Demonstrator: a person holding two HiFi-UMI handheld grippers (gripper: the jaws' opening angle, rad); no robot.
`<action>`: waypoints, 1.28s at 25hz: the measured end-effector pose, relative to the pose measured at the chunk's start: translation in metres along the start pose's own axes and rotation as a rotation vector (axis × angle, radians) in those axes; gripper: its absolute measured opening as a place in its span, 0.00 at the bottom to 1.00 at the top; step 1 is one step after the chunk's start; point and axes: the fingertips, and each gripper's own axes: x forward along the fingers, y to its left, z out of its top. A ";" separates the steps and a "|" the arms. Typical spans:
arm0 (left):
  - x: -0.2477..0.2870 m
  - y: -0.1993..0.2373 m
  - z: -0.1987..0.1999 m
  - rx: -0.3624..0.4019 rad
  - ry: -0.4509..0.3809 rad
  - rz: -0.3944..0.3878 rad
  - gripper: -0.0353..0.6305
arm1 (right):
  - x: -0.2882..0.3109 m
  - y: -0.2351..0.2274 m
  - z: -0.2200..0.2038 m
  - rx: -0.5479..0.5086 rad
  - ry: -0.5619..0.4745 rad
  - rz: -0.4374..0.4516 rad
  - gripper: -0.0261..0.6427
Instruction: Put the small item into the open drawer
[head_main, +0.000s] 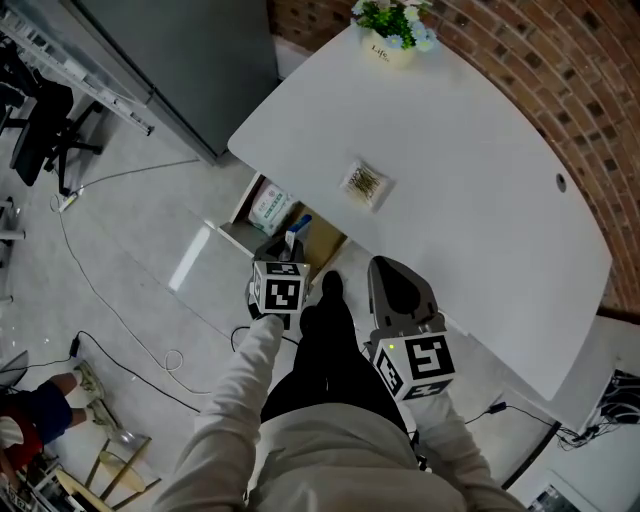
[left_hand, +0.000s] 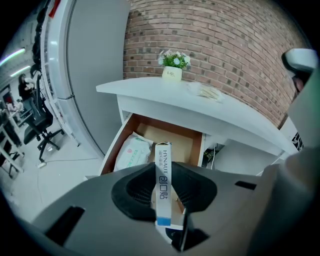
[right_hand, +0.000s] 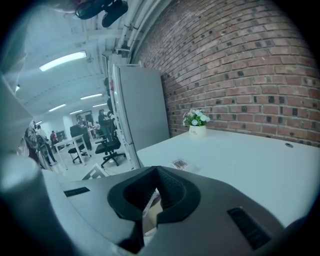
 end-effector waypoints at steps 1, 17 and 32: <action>0.004 0.000 0.000 0.007 0.004 0.001 0.21 | 0.001 -0.001 -0.001 0.001 0.003 0.001 0.08; 0.074 -0.002 -0.031 0.059 0.140 0.027 0.21 | 0.016 -0.013 -0.012 0.004 0.042 0.018 0.08; 0.115 -0.002 -0.062 0.070 0.234 0.039 0.21 | 0.026 -0.020 -0.030 0.014 0.097 0.033 0.08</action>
